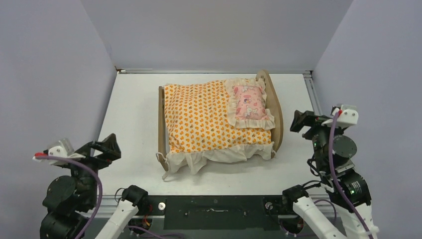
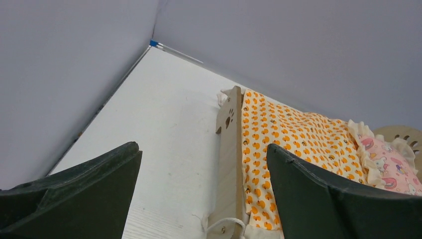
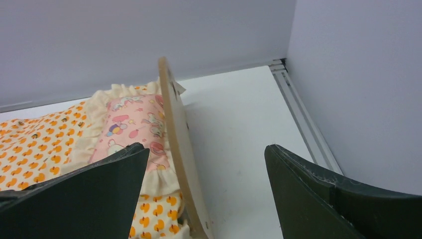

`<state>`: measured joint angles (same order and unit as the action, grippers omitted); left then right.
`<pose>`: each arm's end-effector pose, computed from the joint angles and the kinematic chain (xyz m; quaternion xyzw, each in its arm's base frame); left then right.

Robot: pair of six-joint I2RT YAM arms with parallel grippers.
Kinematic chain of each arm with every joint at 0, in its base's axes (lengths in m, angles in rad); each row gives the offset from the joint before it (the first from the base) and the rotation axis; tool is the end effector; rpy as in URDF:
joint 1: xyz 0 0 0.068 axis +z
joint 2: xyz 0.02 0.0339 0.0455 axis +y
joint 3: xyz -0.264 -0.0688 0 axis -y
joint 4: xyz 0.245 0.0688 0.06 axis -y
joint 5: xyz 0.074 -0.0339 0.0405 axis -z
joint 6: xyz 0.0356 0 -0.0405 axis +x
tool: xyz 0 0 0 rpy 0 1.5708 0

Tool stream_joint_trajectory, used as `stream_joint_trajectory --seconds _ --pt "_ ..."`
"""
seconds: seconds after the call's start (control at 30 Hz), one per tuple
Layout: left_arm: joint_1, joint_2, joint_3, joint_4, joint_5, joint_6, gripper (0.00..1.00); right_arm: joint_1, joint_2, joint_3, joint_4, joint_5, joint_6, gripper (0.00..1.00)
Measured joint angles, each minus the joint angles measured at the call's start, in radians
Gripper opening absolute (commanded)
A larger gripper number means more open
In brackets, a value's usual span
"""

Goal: Set up the pet bed

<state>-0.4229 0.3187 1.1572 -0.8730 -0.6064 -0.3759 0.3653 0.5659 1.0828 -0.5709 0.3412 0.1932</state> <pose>0.0007 0.0219 0.4150 -0.1913 0.6911 -0.0600 0.6944 0.0863 0.0203 0.4225 0.0548 0.7228 0.0683 0.6855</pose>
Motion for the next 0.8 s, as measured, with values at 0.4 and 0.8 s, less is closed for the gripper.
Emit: stream_joint_trajectory --seconds 0.4,0.8 --pt "0.0 -0.31 -0.132 -0.062 -0.126 0.026 0.96 0.0 -0.307 -0.172 -0.112 0.148 0.05 0.9" --pt "-0.001 -0.31 -0.142 -0.074 -0.13 0.021 0.96 0.005 -0.337 -0.204 -0.116 0.163 0.063 0.9"
